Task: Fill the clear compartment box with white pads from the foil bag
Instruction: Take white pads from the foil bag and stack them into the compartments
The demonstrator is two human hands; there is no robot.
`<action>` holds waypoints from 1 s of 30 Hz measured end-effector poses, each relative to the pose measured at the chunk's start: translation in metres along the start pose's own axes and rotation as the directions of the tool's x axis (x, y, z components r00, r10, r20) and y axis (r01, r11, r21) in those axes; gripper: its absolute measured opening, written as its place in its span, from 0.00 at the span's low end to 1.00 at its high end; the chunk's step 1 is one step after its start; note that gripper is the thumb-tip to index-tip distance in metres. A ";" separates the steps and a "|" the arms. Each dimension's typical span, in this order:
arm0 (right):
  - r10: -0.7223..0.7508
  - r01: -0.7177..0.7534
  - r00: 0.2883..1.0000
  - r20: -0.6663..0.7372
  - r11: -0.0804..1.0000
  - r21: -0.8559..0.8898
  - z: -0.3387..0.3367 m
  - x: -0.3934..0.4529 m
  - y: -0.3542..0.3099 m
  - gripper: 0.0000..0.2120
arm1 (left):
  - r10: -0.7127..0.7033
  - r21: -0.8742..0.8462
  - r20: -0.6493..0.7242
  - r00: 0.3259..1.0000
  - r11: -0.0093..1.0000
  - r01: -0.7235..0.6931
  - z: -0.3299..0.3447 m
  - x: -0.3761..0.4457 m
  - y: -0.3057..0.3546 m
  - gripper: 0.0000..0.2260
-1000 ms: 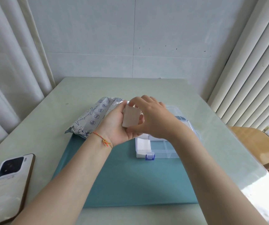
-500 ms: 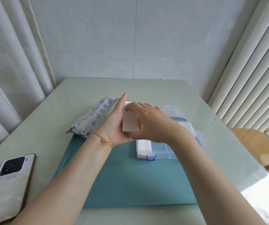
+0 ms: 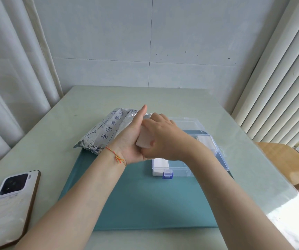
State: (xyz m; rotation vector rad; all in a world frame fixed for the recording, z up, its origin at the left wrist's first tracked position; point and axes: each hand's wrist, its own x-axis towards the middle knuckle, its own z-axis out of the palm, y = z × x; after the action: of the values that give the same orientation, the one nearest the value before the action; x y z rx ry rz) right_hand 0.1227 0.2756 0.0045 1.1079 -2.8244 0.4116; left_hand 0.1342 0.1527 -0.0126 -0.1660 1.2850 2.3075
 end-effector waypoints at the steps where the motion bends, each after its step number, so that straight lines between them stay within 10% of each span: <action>1: 0.001 -0.001 1.000 0.008 1.000 -0.006 0.001 0.000 0.000 0.18 | 0.003 -0.002 0.009 1.000 1.000 -0.003 0.001 0.000 0.000 0.27; 15: 0.033 -0.033 0.999 0.018 0.999 -0.034 -0.007 0.000 0.012 0.27 | 0.018 -0.005 -0.037 0.999 1.000 -0.018 -0.009 0.005 0.004 0.22; 22: 0.091 -0.091 0.996 0.004 0.996 -0.016 -0.017 -0.003 0.023 0.33 | 0.366 0.445 -0.231 0.901 0.864 -0.237 0.003 0.000 0.000 0.03; 26: 0.156 -0.135 0.987 -0.038 0.934 0.331 -0.023 -0.005 0.030 0.34 | 0.442 0.408 -0.283 0.851 0.859 -0.311 0.003 -0.002 0.003 0.03; 30: 0.326 -0.165 0.945 -0.040 0.575 0.801 -0.025 -0.006 0.042 0.11 | 0.499 0.398 -0.280 0.820 0.837 -0.374 0.001 -0.003 0.008 0.02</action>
State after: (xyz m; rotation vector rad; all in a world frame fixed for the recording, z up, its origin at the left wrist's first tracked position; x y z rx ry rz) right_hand 0.0987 0.3159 0.0184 0.6409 -2.6142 1.8345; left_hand 0.1336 0.1490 -0.0047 -0.2186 2.0788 2.4656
